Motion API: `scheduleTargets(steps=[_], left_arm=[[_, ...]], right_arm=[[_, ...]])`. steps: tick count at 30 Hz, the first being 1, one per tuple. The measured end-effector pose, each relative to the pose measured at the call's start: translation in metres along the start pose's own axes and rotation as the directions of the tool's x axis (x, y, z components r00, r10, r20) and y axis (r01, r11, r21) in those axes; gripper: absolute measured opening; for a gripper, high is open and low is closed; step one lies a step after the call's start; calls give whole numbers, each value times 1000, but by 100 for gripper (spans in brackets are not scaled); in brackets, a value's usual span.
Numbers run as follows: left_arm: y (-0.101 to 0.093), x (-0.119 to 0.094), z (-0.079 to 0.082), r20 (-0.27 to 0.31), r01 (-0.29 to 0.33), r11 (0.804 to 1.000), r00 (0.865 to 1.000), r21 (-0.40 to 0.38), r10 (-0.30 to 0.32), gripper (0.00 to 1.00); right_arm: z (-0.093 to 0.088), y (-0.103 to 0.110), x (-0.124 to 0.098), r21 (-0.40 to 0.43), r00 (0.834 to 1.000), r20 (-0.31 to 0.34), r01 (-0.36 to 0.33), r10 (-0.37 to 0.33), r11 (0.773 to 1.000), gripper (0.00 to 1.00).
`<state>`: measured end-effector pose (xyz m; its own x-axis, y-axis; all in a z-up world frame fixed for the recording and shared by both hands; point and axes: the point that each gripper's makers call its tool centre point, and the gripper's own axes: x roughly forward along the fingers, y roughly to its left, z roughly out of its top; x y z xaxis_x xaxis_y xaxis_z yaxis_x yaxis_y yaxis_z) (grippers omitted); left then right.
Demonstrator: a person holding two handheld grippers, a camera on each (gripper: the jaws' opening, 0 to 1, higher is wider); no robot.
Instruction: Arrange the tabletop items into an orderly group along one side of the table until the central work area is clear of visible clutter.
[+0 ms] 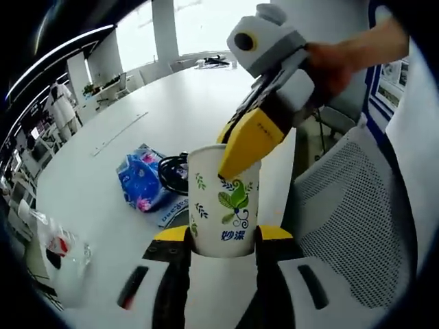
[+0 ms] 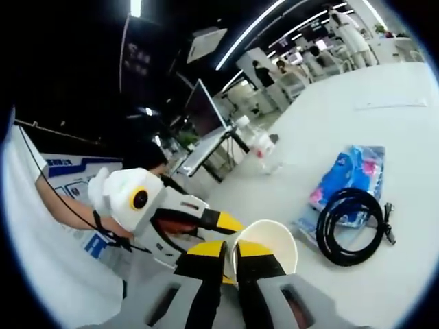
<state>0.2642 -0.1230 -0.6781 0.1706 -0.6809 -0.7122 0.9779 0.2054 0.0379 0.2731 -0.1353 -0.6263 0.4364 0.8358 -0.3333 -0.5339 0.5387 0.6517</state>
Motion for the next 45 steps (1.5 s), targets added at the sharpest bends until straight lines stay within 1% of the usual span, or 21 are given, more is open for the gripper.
scheduleTargets(steps=[2,4,6,11,17,21,26,32,37,43,45], left_arm=[[-1,1,0,-1,4,1000,1000,3,-4,35],[-2,1,1,-1,5,1000,1000,3,-5,35],[-3,3,0,-4,5,1000,1000,2,-5,36],[-3,5,-3,-7,-4,1000,1000,-18,4,36],[0,8,-7,-15,-29,998,999,-50,29,36],[5,7,-9,-21,-58,996,998,-61,57,36],[13,9,-14,-29,-94,989,995,-110,92,36],[18,8,-15,-29,-120,985,993,-123,117,36],[27,2,-19,-15,-141,972,990,-188,140,34],[34,-5,-24,4,-156,954,987,-256,162,33],[37,-8,-26,14,-162,945,985,-285,173,33]], right_arm=[[-1,4,0,17,1000,4,-10,10,1000,0],[-2,6,0,12,1000,8,-17,17,1000,0],[-3,8,2,-2,1000,6,-11,11,1000,0],[-6,7,5,5,1000,0,9,-9,1000,0],[-6,5,9,-19,999,-15,34,-35,999,0],[-5,3,13,-24,999,-15,48,-49,999,0],[-3,0,20,-37,997,-19,68,-68,997,0],[0,-2,24,-57,996,-39,74,-76,996,0],[3,-8,29,-105,992,-77,92,-101,990,0],[12,-10,39,-137,990,-97,91,-105,986,0],[15,-12,42,-150,988,-104,94,-110,984,0]])
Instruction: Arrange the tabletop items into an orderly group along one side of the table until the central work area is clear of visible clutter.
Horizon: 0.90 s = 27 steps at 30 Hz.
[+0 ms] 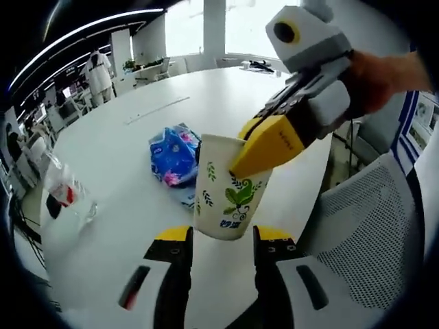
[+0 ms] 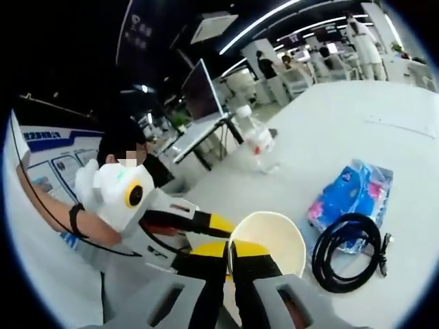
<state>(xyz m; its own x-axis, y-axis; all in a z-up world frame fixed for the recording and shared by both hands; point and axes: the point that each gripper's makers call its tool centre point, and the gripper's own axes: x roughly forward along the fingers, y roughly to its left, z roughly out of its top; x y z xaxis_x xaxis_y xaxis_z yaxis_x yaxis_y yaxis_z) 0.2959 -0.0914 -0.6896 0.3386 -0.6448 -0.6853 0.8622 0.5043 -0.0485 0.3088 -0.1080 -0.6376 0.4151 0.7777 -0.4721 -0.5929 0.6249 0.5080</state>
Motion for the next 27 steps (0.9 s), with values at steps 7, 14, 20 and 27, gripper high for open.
scheduleTargets(steps=[7,14,20,27], left_arm=[[22,-13,-6,52,-43,987,997,-158,52,34],[45,-22,-13,78,-80,962,992,-261,104,34],[52,-23,-15,88,-85,952,989,-293,116,34],[52,-20,-17,92,-74,949,990,-308,107,35]], right_arm=[[14,-5,11,-30,1000,-13,8,-8,1000,0],[27,-11,26,-97,999,-53,10,-15,995,0],[32,-22,38,-215,990,-131,16,-45,976,0],[33,-34,56,-394,964,-251,-16,-91,919,0]])
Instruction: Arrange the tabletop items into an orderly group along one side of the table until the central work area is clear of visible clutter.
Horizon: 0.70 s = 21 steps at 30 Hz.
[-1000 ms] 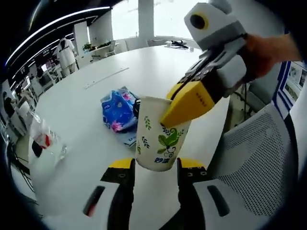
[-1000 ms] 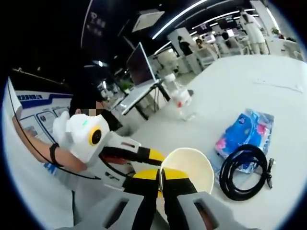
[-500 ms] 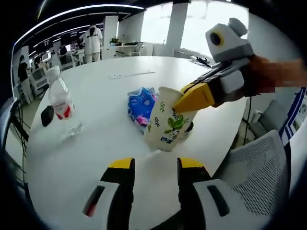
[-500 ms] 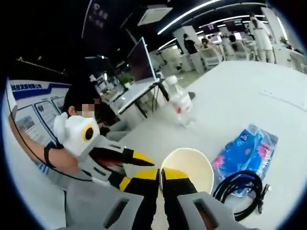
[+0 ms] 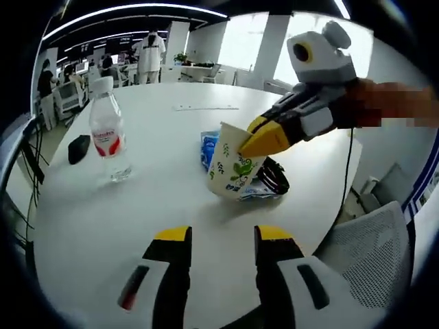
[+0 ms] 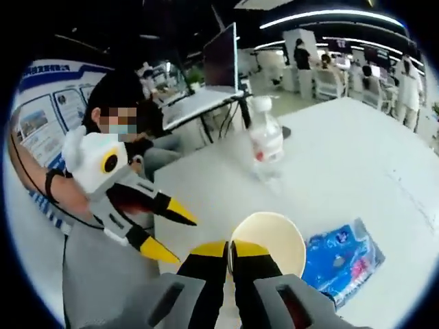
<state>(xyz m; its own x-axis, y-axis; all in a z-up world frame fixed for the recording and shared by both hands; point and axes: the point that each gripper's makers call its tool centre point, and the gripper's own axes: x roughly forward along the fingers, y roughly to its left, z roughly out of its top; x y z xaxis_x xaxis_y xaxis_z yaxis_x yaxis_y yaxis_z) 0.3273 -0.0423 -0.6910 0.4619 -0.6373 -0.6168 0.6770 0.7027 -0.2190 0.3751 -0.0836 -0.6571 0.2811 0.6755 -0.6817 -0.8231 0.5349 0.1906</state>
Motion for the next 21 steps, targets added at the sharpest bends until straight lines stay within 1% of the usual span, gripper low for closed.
scheduleTargets(steps=[4,8,13,16,21], left_arm=[[-2,1,-3,-3,8,1000,1000,-9,-8,35],[-3,2,-7,-8,15,1000,1000,-12,-15,35],[-3,3,-9,-11,19,1000,1000,-7,-19,35],[-6,2,-12,-19,31,999,999,7,-31,35],[-11,3,-18,-26,46,999,999,9,-46,35]], right_arm=[[0,-6,11,-111,998,-69,-5,-3,994,0],[0,-10,24,-202,992,-129,-21,-5,979,0],[1,-13,38,-274,984,-175,-40,-9,961,0],[0,-15,47,-324,978,-207,-51,-18,945,0],[3,-20,59,-376,971,-235,-56,-37,925,0]])
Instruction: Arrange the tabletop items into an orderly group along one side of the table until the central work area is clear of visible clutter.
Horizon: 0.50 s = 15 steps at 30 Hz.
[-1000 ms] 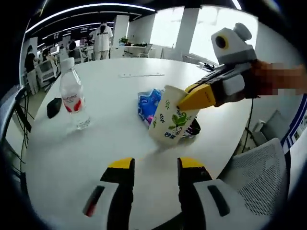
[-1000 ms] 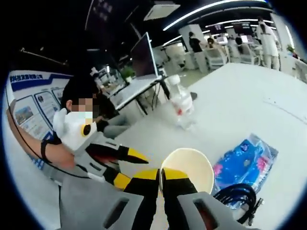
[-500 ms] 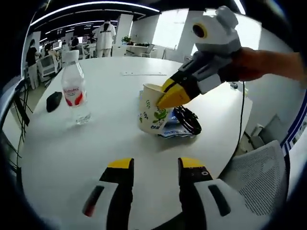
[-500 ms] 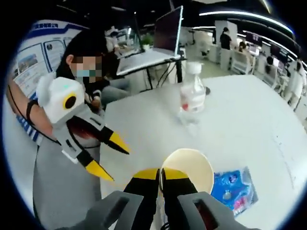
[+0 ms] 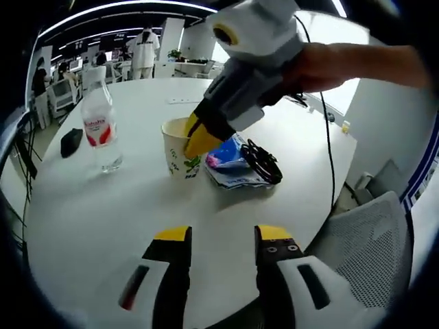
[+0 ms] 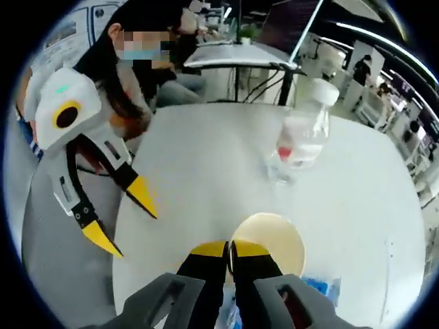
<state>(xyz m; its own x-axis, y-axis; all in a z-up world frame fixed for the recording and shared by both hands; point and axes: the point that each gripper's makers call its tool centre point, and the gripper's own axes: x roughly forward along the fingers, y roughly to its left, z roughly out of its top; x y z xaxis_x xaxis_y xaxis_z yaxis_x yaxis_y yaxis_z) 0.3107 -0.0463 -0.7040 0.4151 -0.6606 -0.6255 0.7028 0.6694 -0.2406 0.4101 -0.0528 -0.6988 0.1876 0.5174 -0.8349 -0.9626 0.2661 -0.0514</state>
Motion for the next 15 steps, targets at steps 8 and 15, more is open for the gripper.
scheduleTargets(steps=[8,15], left_arm=[[-5,1,-2,-1,15,1000,1000,-1,-15,35],[-6,2,-1,5,22,1000,1000,0,-22,35]], right_arm=[[9,-17,17,-40,1000,-29,0,-1,999,0],[21,-34,28,-37,999,-30,25,-26,999,0]])
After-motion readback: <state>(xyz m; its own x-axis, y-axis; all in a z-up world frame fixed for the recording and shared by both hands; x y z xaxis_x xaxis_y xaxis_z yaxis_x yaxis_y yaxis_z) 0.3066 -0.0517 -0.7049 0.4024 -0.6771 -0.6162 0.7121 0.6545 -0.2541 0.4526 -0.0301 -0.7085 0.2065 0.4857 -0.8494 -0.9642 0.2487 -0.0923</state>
